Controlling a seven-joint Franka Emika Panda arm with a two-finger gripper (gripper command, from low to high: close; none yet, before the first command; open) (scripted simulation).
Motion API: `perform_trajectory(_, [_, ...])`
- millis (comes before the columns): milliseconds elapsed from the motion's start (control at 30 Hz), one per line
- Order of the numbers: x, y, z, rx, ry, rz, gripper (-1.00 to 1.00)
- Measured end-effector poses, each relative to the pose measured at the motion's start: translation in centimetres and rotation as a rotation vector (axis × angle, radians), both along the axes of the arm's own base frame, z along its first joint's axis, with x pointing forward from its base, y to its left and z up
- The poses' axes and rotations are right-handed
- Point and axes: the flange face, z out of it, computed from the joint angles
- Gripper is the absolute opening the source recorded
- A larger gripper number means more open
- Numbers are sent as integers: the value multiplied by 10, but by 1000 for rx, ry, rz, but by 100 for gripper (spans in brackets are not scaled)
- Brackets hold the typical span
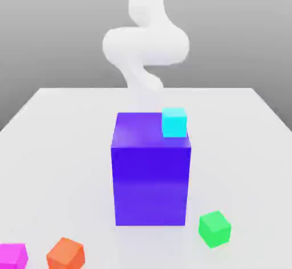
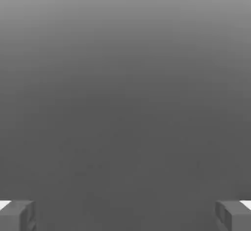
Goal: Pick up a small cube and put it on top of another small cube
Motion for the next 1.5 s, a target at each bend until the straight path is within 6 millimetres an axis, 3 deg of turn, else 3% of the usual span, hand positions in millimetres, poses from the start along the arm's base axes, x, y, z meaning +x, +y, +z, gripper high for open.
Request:
perform_trajectory(300, [96, -64, -120, 63, 216, 51, 0])
perform_trajectory(467, [129, -100, -197, 79, 324, 58, 0])
perform_trajectory(600, [144, -131, -261, 80, 408, 52, 0])
perform_trajectory(833, [148, -182, -371, 51, 551, 41, 0])
perform_trajectory(1100, [119, -245, -481, -31, 716, 22, 0])
perform_trajectory(1233, [115, -252, -542, -44, 734, 21, 0])
perform_trajectory(1267, [114, -252, -552, -44, 735, 21, -100])
perform_trajectory(1500, [114, -252, -551, -43, 736, 21, -100])
